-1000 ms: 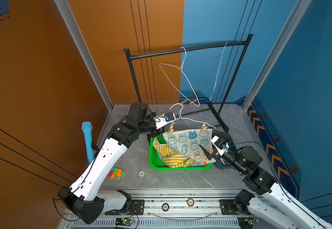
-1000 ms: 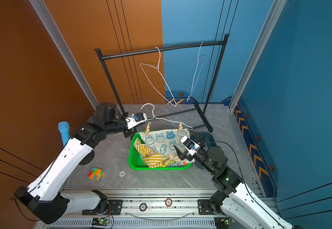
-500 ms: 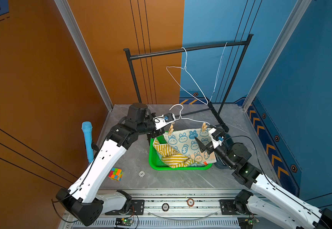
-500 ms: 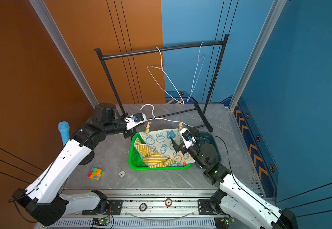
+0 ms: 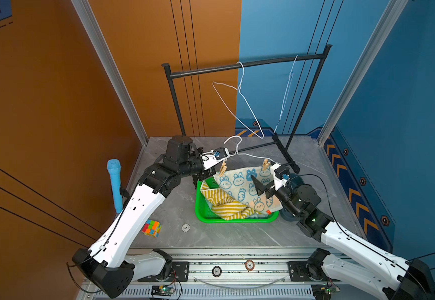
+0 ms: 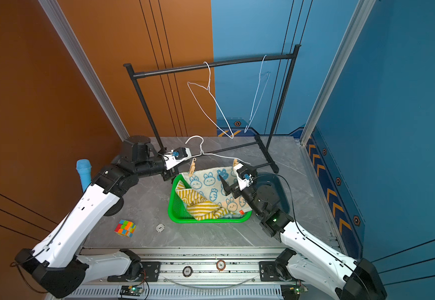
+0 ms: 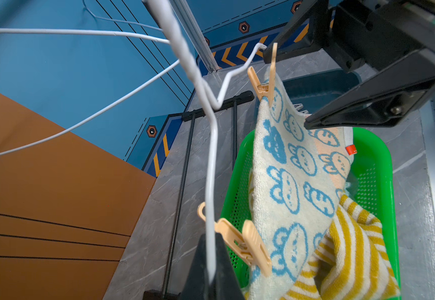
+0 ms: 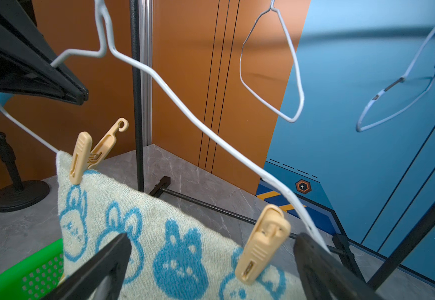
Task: Remove the clothespins securing towels to the hanger
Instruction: Remove the clothespin from the hanger.
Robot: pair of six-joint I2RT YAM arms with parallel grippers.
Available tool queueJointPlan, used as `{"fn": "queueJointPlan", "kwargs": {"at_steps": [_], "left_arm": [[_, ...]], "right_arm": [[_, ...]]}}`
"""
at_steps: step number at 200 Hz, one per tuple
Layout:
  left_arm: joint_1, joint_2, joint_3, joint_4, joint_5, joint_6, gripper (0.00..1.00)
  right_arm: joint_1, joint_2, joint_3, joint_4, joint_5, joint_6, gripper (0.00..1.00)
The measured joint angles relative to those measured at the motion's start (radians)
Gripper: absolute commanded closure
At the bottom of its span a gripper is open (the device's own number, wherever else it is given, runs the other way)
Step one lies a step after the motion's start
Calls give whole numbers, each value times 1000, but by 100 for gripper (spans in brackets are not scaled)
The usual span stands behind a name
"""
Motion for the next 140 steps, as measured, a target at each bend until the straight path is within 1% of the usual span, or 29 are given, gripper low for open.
{"fn": "queueJointPlan", "kwargs": {"at_steps": [45,82,104,140], "left_arm": [[0,0,-1,11,0,-18,100],[0,-1,-10,19,3,-18,100],[0,-5,-18,27,11,-18,100],[0,-19,-33,43,27,-18,100]], "right_arm": [[0,2,-23,42,48,11,0],[0,16,-23,44,50,26,0],[0,39,-14,43,14,40,0],[-10,54,13,46,-96,78,0]]}}
